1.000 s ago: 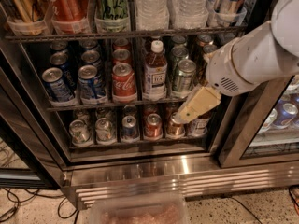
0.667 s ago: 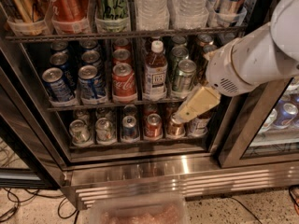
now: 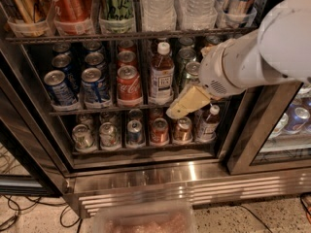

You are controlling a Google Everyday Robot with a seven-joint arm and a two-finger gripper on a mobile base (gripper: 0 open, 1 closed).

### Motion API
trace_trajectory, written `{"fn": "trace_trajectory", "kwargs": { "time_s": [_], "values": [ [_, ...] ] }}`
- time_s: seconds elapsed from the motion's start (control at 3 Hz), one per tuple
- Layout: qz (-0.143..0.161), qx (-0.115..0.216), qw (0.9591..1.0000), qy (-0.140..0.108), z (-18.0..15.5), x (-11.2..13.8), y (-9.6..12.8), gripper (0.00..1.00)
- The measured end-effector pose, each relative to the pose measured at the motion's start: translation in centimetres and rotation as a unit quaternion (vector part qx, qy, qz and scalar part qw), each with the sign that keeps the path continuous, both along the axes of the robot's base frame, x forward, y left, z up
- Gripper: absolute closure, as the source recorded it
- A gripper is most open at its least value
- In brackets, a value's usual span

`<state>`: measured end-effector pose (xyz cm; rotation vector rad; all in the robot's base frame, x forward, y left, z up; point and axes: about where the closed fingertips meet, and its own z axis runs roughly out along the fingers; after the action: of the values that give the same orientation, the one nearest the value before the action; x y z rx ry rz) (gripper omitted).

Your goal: Pick blue plastic bottle from middle shelf of fridge

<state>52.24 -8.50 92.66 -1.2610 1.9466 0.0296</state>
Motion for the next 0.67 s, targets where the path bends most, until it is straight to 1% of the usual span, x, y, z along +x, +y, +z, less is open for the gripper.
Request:
{"fn": "trace_trajectory", "kwargs": {
  "time_s": [0.33, 0.67],
  "values": [
    [-0.01, 0.022, 0.9994, -0.024, 0.09, 1.04, 1.2, 0.0],
    [-0.022, 0.046, 0.9978, -0.042, -0.15, 1.79, 2.03, 0.0]
  ]
}}
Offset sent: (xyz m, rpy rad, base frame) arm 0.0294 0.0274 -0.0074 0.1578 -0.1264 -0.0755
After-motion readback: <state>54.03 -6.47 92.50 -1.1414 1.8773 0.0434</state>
